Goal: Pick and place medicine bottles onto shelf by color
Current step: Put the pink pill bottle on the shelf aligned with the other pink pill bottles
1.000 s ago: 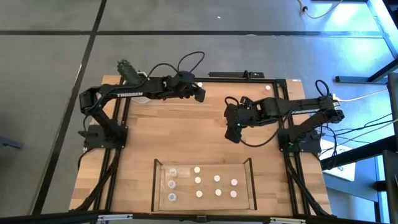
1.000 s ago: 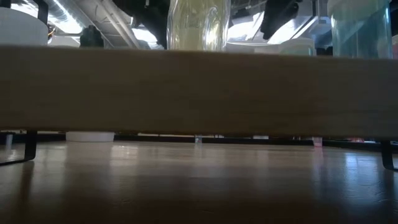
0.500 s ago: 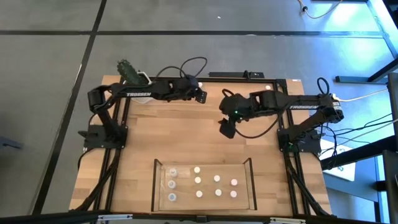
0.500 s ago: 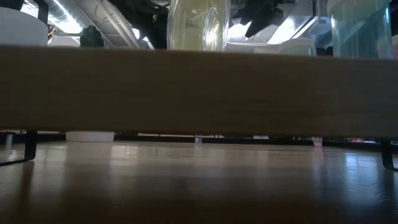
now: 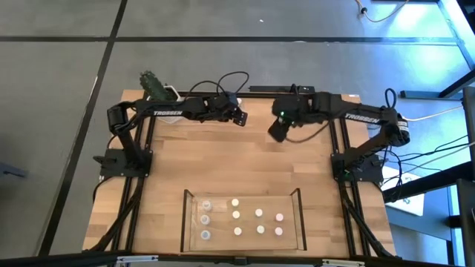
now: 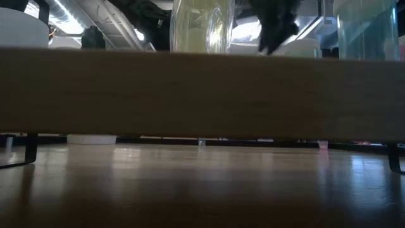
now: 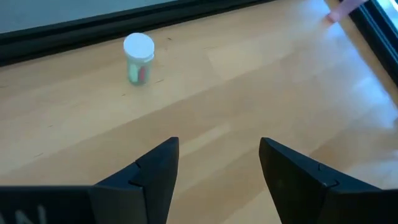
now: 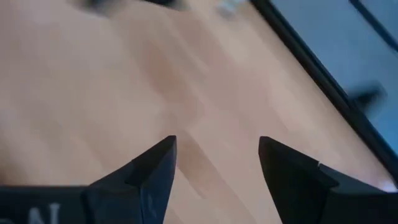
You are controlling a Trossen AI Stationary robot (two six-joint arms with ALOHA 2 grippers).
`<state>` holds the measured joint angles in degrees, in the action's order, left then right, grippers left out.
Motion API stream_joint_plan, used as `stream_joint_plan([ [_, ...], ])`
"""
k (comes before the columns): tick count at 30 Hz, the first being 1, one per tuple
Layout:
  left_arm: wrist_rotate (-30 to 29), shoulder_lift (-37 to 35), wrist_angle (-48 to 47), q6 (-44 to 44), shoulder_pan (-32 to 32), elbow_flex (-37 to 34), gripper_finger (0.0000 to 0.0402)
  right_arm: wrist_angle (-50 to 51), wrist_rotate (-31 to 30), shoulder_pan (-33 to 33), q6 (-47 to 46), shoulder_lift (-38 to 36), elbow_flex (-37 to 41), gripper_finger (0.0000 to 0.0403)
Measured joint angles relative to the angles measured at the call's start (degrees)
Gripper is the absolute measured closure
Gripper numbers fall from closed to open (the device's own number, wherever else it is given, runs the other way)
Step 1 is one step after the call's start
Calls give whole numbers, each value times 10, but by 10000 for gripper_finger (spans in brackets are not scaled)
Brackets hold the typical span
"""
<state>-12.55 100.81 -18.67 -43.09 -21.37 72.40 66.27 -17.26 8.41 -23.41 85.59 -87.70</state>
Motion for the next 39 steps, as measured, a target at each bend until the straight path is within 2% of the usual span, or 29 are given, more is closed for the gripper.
stream_joint_plan([
  [8,1,-24,-28,36,12,0,185,147,-57,102,-104,-20,0,173],
  [12,3,-32,-35,57,26,0,185,175,-71,154,-123,-32,36,173],
  [16,20,-47,-35,102,41,0,185,136,-72,203,-105,-49,121,173],
  [21,26,-69,-46,104,54,0,185,55,-56,256,-91,-67,208,173],
  [28,28,-96,-52,107,66,0,185,20,-85,307,-90,-68,253,173],
  [39,26,-126,-68,187,120,0,185,-140,-67,394,-48,-67,331,173],
])
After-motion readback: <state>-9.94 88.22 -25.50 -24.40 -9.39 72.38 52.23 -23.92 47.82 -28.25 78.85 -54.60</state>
